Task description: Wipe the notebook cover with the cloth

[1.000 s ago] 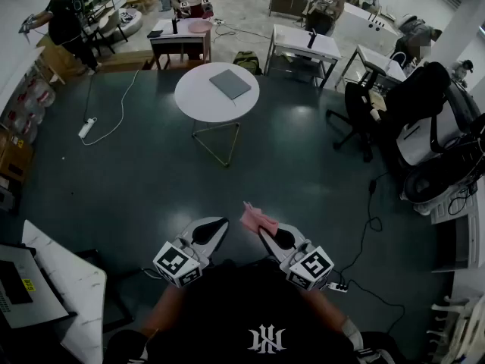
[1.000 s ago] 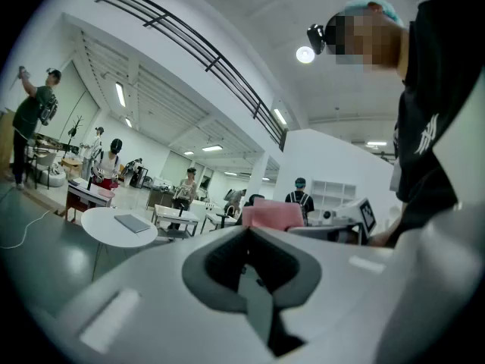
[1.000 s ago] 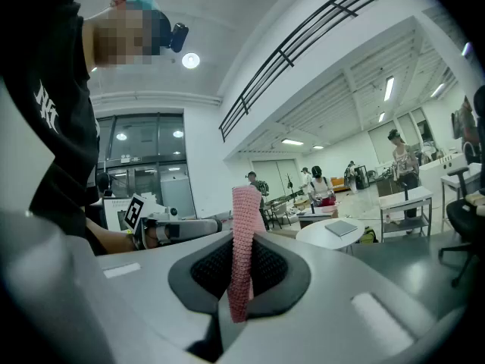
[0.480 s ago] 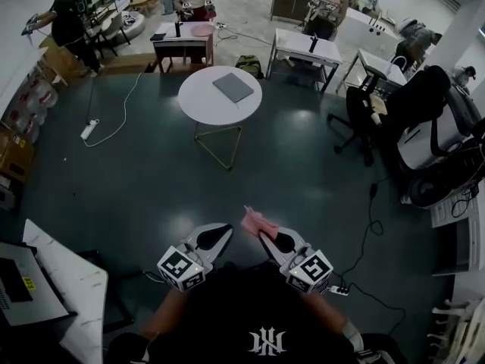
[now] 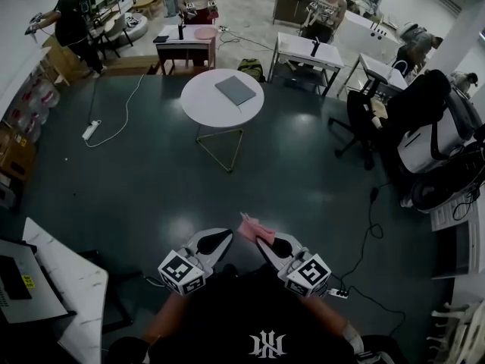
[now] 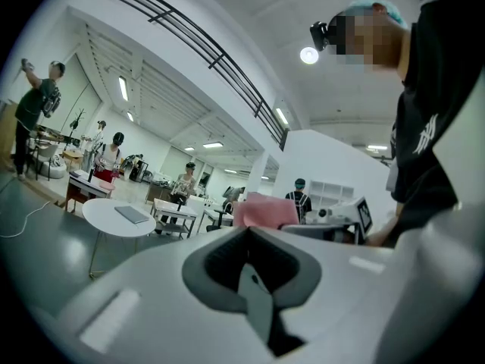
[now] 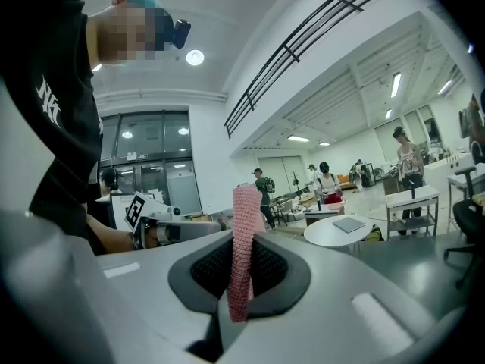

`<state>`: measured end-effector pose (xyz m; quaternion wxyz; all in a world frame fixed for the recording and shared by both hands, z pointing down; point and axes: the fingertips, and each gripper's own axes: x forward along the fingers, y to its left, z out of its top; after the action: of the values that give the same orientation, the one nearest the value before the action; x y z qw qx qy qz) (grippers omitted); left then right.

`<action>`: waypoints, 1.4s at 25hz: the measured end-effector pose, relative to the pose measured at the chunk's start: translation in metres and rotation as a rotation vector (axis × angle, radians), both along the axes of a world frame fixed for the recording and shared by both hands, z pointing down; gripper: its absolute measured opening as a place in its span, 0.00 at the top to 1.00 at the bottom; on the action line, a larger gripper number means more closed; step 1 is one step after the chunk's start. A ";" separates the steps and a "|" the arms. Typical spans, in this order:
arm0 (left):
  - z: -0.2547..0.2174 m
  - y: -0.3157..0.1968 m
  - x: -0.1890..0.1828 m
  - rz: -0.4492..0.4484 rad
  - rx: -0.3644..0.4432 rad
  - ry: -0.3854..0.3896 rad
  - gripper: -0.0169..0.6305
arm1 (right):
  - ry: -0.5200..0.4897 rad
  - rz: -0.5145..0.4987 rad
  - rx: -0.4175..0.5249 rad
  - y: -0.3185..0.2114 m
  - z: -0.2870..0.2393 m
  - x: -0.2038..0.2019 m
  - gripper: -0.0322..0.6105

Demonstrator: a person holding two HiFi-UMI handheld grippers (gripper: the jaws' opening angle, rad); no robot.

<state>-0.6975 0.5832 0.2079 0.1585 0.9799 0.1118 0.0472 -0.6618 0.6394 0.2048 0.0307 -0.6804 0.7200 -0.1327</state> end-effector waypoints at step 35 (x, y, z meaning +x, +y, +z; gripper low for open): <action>0.026 0.013 0.001 0.034 -0.046 -0.045 0.97 | -0.003 0.055 -0.015 0.021 0.013 0.008 0.93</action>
<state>-0.6960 0.5965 0.2337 0.1829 0.9726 0.1258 0.0695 -0.6541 0.6601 0.2182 0.0304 -0.7000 0.7000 -0.1381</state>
